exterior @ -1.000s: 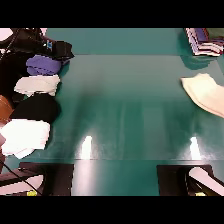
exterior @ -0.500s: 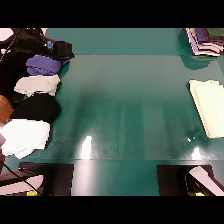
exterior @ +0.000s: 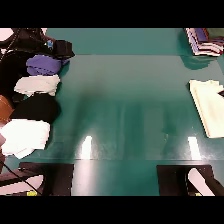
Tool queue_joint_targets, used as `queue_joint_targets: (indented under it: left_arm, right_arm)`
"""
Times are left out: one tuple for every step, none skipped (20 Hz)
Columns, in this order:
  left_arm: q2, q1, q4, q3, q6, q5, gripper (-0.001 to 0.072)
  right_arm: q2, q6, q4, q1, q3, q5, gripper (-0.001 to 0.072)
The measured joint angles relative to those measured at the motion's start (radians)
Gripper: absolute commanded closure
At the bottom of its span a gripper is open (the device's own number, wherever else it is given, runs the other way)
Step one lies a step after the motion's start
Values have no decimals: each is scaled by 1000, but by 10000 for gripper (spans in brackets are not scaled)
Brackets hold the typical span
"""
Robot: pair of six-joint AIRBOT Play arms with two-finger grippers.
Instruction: Fold the shirts.
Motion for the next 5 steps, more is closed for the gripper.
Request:
queue_joint_targets:
  left_arm:
    - [0, 0, 0, 0, 0, 2, 679]
    - [0, 0, 0, 0, 0, 2, 679]
    - [0, 0, -1, 0, 0, 2, 680]
    - [0, 0, -1, 0, 0, 2, 679]
    - [0, 0, -1, 0, 0, 2, 679]
  right_arm:
    - [2, -6, 1, 69, 2, -3, 697]
    - [5, -12, 0, 139, 3, -11, 697]
    - [6, -16, -3, 196, 4, -18, 697]
    - [7, -21, -11, 249, 4, -23, 697]
    - [8, -22, -18, 294, 5, -29, 697]
